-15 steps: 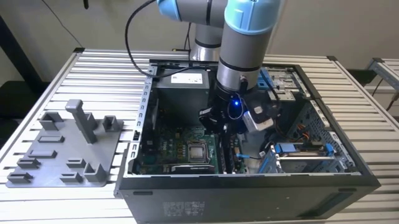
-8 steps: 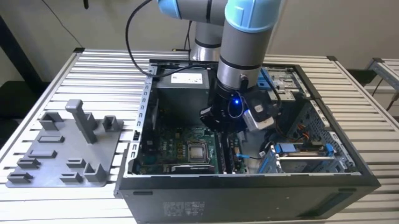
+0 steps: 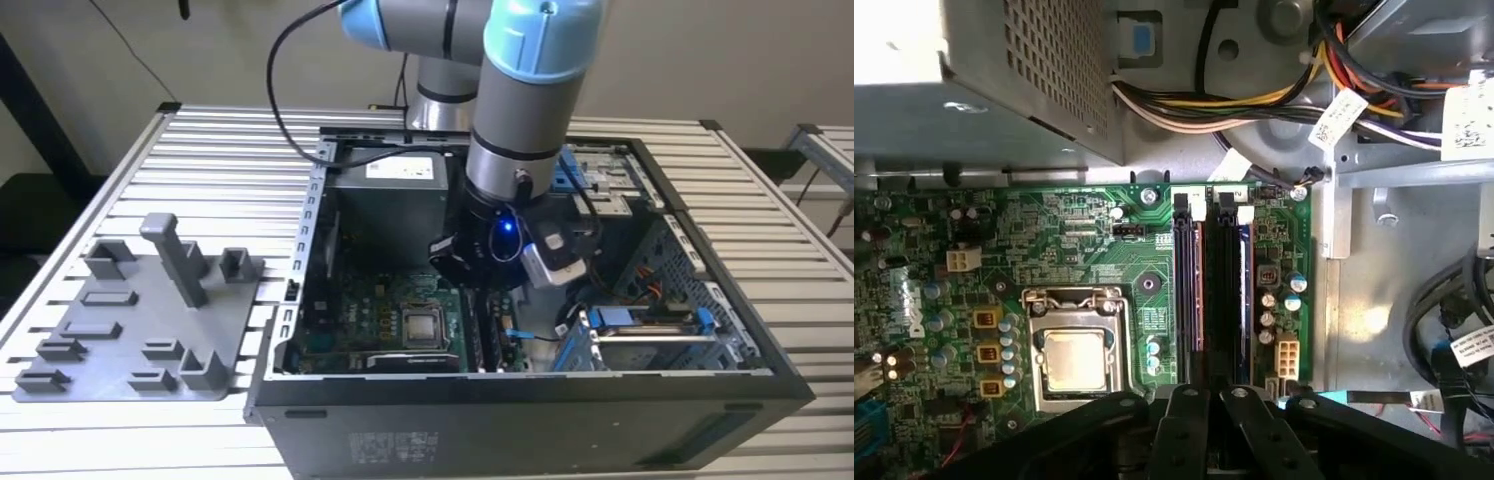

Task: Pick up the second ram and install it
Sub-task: 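Press down the second ram until it locks into place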

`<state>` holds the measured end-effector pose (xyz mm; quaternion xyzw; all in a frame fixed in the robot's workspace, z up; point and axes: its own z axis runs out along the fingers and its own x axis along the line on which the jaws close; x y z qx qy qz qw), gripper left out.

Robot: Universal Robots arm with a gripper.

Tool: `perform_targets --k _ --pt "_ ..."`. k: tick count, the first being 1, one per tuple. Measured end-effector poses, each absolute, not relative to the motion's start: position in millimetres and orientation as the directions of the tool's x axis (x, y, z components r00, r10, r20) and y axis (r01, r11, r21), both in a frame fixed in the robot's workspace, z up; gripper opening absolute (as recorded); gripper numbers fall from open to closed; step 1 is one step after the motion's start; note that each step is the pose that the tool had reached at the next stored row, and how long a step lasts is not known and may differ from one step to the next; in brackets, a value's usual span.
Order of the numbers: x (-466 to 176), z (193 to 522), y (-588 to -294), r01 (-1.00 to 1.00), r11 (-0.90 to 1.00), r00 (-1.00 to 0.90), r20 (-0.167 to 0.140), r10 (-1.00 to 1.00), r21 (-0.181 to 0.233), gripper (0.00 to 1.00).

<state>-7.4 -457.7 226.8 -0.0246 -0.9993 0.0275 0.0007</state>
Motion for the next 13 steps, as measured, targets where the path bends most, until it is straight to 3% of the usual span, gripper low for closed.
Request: perform_targets --k 7,13 --pt "-6 216 -458 0.05 0.997 -0.999 0.001 0.05 -0.058 0.11" --pt "-6 239 -458 0.05 0.997 -0.999 0.0 0.05 -0.054 0.11"
